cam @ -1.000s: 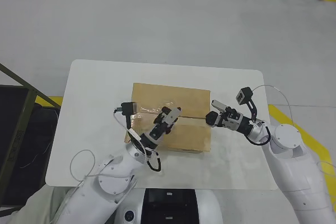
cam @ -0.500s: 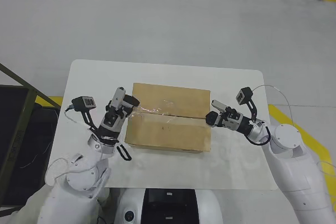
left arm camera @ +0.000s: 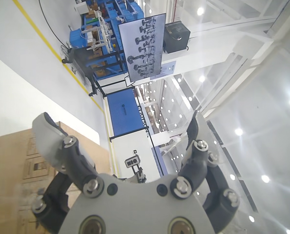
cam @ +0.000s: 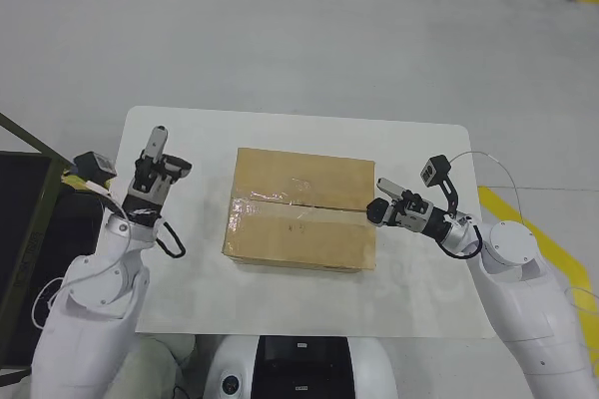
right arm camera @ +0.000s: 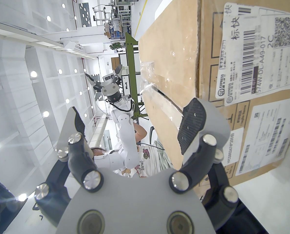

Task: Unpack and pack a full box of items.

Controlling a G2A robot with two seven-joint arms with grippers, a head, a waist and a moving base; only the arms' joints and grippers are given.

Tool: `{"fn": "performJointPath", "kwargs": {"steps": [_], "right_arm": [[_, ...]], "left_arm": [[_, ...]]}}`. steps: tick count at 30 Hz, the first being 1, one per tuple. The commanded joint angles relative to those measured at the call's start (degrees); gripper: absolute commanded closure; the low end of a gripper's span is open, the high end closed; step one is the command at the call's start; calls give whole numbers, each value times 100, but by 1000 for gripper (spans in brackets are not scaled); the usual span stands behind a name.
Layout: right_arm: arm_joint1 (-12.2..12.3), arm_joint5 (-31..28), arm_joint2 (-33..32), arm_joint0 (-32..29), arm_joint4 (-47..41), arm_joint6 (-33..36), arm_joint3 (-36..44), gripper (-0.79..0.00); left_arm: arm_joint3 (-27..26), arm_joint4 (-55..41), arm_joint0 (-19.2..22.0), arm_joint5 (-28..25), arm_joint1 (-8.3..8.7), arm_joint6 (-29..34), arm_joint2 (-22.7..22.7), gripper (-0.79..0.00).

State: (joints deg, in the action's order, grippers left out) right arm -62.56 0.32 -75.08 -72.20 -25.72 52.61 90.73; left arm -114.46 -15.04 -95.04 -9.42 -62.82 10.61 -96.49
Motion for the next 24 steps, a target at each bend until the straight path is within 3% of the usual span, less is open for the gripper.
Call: {"fn": "performJointPath", "kwargs": {"steps": [1, 12, 24], "right_arm": [[0, 0, 0, 0, 0, 0, 0, -785], [0, 0, 0, 0, 0, 0, 0, -785], [0, 0, 0, 0, 0, 0, 0, -785]], "left_arm": [[146, 25, 67, 76, 9, 111, -126, -785], [599, 172, 356, 356, 35, 475, -501, -785], [701, 75, 368, 485, 33, 507, -763, -785]]}}
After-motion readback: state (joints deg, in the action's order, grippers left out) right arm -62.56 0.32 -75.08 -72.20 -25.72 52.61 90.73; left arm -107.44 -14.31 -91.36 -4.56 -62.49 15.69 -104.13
